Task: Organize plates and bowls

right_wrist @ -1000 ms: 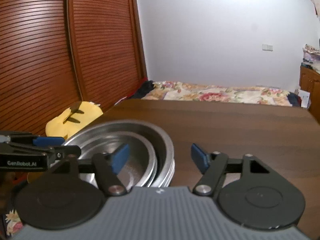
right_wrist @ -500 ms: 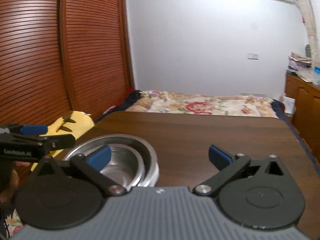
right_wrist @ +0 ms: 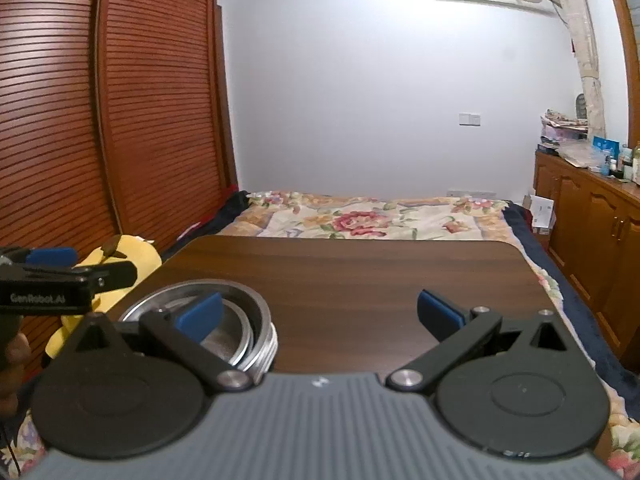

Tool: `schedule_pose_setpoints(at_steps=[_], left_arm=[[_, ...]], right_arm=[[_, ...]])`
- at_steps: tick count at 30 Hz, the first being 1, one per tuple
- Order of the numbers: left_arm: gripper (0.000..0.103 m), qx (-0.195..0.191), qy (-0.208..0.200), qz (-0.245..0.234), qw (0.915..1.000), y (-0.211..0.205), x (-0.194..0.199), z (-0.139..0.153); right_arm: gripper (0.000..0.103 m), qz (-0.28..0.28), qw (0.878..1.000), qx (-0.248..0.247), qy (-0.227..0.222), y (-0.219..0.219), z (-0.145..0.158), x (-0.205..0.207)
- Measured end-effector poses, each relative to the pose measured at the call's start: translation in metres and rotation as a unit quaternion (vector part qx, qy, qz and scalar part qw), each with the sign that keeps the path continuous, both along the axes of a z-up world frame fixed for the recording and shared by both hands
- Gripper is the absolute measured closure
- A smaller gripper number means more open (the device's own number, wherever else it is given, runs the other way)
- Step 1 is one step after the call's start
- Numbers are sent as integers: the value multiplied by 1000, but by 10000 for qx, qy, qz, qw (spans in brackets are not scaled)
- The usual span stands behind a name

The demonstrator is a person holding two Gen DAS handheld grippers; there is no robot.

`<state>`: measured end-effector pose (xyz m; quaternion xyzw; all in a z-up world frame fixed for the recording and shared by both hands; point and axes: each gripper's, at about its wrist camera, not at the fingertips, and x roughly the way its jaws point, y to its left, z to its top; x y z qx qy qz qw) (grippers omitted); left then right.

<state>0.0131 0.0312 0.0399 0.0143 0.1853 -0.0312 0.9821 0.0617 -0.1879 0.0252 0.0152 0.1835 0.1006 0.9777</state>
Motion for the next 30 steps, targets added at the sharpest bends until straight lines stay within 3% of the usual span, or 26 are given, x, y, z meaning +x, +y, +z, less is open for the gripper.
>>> schedule_pose_setpoints(at_steps=[15,30], left_arm=[[0,218,-22,51,9997,-20,-21,-3],[0,172,206,132,9996,-19,-27,-37]], right_arm=[[0,-316,9995,12,-36,-19,-4,-16],[0,-444,9990,-47,-57,-17,-27,-21]])
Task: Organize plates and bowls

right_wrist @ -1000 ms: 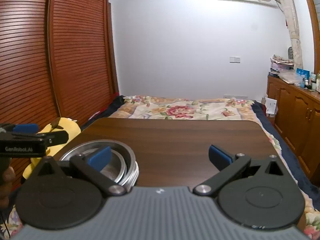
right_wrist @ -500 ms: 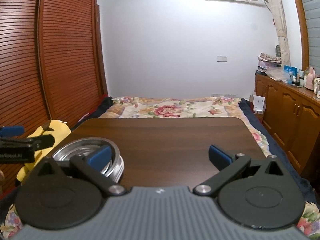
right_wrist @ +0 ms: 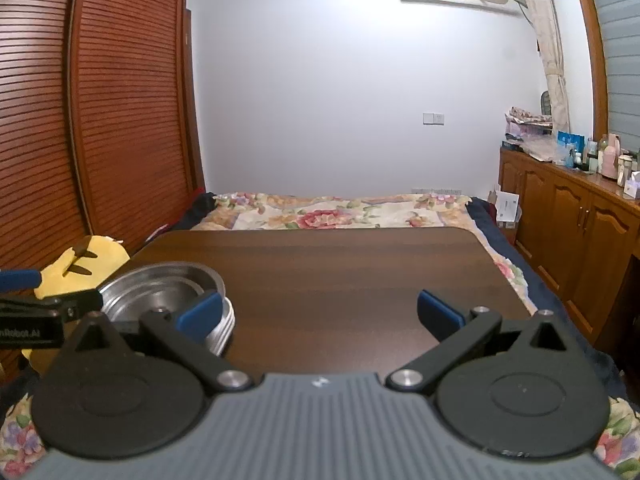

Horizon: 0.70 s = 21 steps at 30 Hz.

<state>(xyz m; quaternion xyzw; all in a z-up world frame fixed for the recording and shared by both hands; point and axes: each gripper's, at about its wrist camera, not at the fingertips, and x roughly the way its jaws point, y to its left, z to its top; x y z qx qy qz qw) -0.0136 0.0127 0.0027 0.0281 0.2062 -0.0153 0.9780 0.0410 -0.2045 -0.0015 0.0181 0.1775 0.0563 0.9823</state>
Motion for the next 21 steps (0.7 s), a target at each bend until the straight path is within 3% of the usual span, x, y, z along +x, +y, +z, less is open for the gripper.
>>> schedule_pose_setpoints(at_steps=[10,21], left_arm=[[0,68,141,20,9999,-3,-5,-20],[0,14,162,59,9999,-1,-4,-22]], right_arm=[[0,-92,9998,14,167,-1,-20,1],[0,-122,9996,36,267,-3,-24,-1]])
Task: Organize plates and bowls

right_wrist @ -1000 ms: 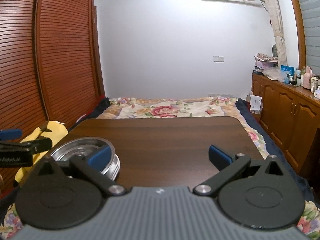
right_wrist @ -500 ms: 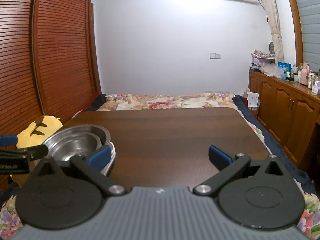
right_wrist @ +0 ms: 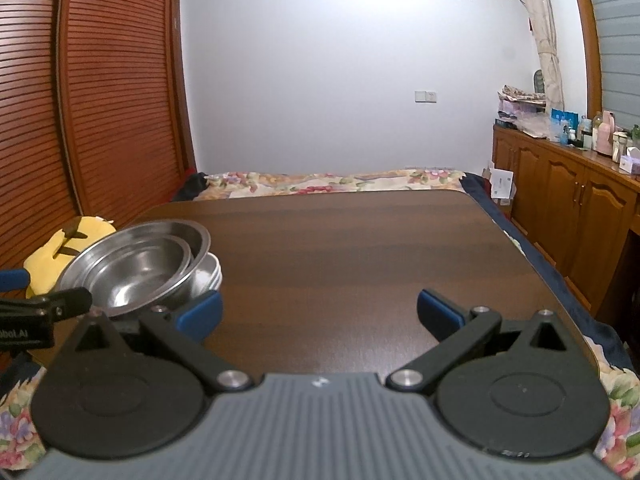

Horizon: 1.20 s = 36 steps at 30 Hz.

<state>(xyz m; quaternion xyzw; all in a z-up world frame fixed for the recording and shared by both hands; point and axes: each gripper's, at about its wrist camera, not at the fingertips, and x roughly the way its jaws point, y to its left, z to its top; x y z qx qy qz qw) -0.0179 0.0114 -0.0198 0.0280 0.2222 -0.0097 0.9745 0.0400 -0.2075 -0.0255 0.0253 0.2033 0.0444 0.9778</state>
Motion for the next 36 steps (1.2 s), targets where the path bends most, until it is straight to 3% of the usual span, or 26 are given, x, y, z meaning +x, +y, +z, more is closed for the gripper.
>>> schedule_pose_setpoints(at_steps=[36], left_arm=[[0,5,-10,-3,10000,1,-1,1]], right_arm=[[0,-19,10000,-3,-37,-3,-3,0]])
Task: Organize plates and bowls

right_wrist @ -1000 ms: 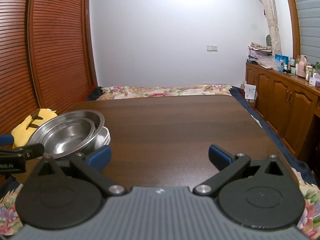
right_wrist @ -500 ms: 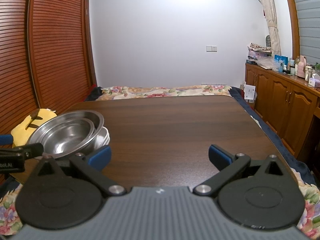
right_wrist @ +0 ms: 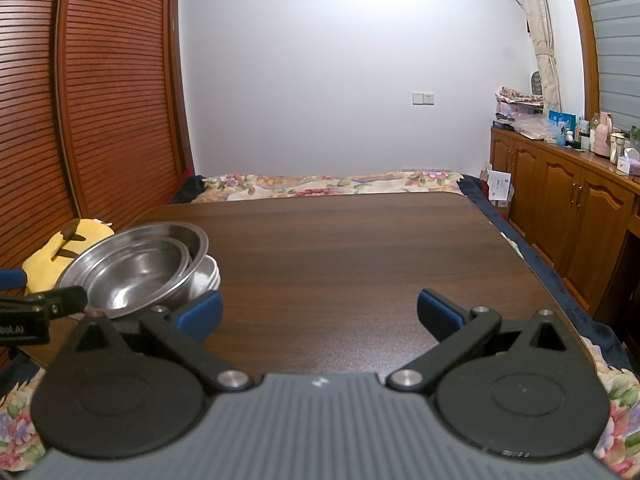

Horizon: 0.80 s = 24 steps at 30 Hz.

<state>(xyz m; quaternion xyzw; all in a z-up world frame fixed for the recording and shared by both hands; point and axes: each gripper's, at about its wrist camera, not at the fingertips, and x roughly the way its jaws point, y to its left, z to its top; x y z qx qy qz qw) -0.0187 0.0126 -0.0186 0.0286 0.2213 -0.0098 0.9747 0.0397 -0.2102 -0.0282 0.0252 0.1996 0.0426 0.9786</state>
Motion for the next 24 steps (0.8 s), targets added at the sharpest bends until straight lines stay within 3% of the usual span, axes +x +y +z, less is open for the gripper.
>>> schedule_pose_setpoints(at_steps=[24], left_arm=[[0,27,-18,-1,10000,-2,-1,3]], right_arm=[[0,1,10000,3,3,0,1,0]])
